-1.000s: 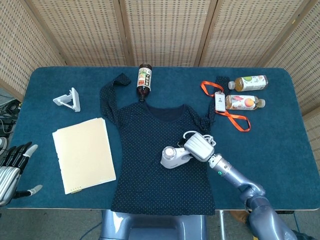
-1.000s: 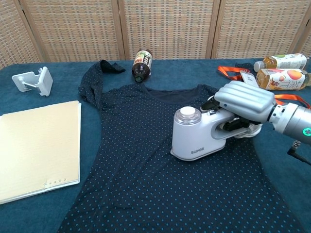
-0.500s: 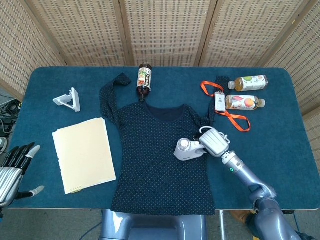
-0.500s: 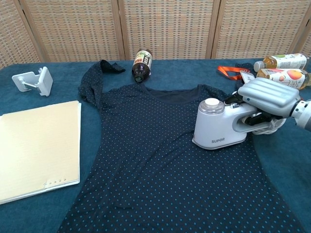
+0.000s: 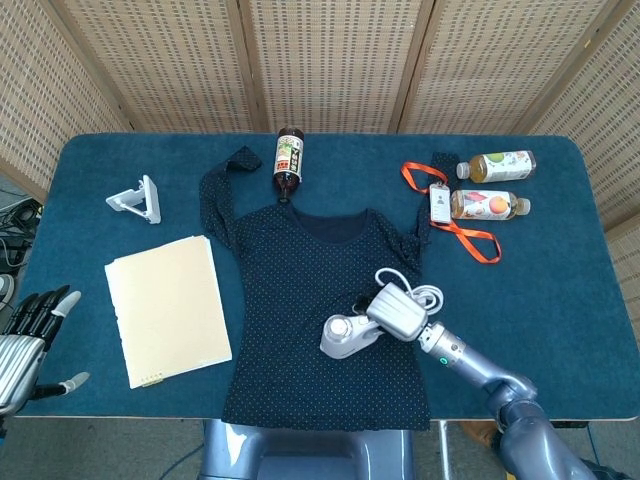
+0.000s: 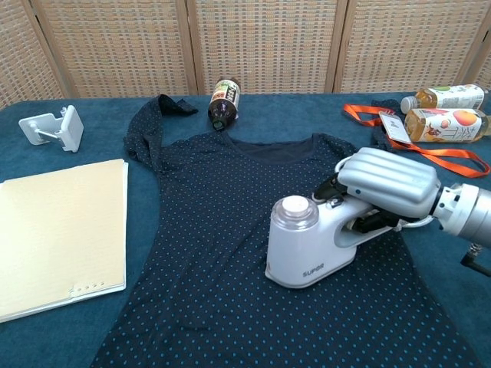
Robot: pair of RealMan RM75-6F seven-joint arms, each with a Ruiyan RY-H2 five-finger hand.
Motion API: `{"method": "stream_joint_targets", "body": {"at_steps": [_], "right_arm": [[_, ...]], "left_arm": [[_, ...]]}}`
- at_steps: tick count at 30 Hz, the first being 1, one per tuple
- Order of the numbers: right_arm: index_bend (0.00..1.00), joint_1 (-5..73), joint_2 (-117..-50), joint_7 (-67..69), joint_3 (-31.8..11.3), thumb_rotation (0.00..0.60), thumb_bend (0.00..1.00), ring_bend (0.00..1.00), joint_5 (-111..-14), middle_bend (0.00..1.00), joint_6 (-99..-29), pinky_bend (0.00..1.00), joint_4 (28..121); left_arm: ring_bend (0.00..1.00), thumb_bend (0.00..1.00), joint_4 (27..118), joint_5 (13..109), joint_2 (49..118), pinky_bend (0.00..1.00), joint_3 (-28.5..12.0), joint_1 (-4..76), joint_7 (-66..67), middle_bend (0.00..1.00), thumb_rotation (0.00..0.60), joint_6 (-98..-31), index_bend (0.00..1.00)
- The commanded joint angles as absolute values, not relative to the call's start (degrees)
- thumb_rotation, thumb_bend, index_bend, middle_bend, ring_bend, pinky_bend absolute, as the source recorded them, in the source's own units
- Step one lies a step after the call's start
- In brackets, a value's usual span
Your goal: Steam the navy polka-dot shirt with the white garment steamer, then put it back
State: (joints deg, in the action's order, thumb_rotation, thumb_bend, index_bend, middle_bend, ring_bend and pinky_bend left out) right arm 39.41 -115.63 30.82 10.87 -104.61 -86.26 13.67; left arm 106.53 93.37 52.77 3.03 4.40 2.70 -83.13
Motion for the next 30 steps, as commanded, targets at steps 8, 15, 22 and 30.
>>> {"method": "stream_joint_targets", "body": {"at_steps": [8,15,22,30], "right_arm": [[0.86,40.55,-117.19,28.43,14.4,0.6,0.81,0.8,-109.16,0.73,-92.54,1.0,15.21],[0.86,40.29,-118.26,27.87,16.25,0.6,0.81,0.8,-111.25,0.73,-95.02,1.0,15.19],[0.86,40.3,-119.2,26.47,17.21,0.6,0.81,0.8,-112.06,0.73,-94.03,1.0,12.75],[0.86,40.02,-119.32,25.28,15.97,0.6,0.81,0.8,-110.22,0.73,-90.15,1.0,9.71]], "left_arm": [[0.0,0.0,106.21,93.51,52.75,0.0,3.12,4.42,2.33,0.0,0.6,-83.08,0.0],[0.0,0.0,106.0,93.54,52.85,0.0,3.13,4.47,2.25,0.0,0.6,-83.02,0.0],[0.0,0.0,106.27,93.36,52.9,0.0,3.1,4.58,2.62,0.0,0.6,-82.79,0.0],[0.0,0.0,106.49,93.27,53.0,0.0,3.12,4.72,3.03,0.0,0.6,-82.47,0.0]]}}
